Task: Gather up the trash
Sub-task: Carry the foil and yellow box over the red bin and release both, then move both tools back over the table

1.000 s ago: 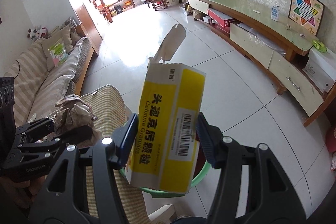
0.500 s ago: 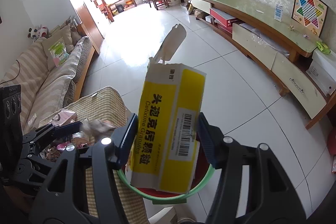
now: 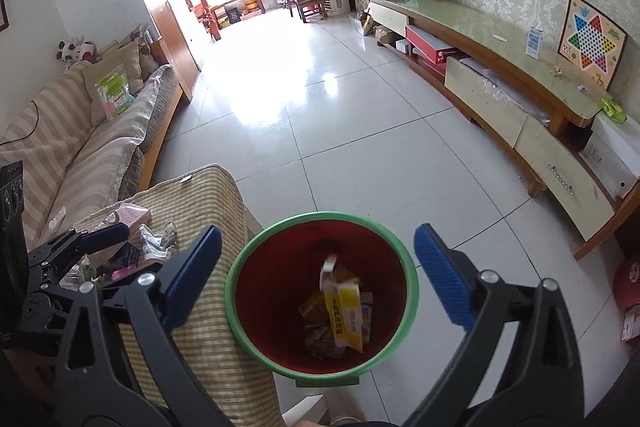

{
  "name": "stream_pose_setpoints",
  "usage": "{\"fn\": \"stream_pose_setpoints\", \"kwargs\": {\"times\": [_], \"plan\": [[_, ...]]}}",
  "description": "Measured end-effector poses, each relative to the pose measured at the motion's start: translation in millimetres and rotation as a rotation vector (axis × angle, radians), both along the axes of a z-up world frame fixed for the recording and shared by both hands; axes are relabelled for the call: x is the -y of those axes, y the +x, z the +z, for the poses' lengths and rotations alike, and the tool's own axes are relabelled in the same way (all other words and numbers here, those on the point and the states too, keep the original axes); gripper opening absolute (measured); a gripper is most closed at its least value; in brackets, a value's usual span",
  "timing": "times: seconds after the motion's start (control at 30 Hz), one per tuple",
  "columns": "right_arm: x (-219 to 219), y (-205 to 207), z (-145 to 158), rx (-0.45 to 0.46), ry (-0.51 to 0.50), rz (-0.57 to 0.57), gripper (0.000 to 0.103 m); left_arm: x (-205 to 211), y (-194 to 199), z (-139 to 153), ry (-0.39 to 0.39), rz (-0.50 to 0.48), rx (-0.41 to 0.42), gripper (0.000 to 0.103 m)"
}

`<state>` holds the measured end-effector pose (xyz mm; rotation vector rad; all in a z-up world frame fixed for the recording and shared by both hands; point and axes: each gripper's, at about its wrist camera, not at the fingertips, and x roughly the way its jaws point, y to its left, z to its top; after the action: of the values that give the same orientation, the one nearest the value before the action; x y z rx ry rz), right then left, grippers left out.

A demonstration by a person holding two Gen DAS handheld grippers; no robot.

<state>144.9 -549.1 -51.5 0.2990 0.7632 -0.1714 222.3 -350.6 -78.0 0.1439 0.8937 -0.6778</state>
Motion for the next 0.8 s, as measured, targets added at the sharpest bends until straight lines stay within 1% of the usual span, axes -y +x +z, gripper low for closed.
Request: {"fn": "stream_pose_setpoints", "kwargs": {"times": [0.1,0.2,0.4,0.6,0.67,0.8], "plan": [[-4.3,-2.2,5.5,0.0,-0.016,-0.01,0.098,-11.3,-5.7,6.8,-0.013,0.017,0.015,0.09],[-11.0,-5.7,8.5,-0.002,-0.017,-0.015,0.098,-27.8,-13.5,15.5,-0.03,0.041,0.036,0.095],[-34.7,-15.0,12.2,-0.005,-0.007,0.003,0.098,-70.1,-33.7,29.0,-0.058,0.09,0.049,0.095],[-78.9,-20.0,21.0,0.012,-0.01,0.064,0.098,-123.0,-55.3,41.4,-0.073,0.158,0.065,0.095],[-95.1,-18.9,20.5,0.011,-0.007,0.089,0.098,-145.1,-64.7,42.0,-0.071,0.189,0.072,0.095],[-128.9,-16.5,16.7,0.009,0.005,0.149,0.098,-191.9,-74.5,37.1,-0.062,0.267,0.059,0.095]]}}
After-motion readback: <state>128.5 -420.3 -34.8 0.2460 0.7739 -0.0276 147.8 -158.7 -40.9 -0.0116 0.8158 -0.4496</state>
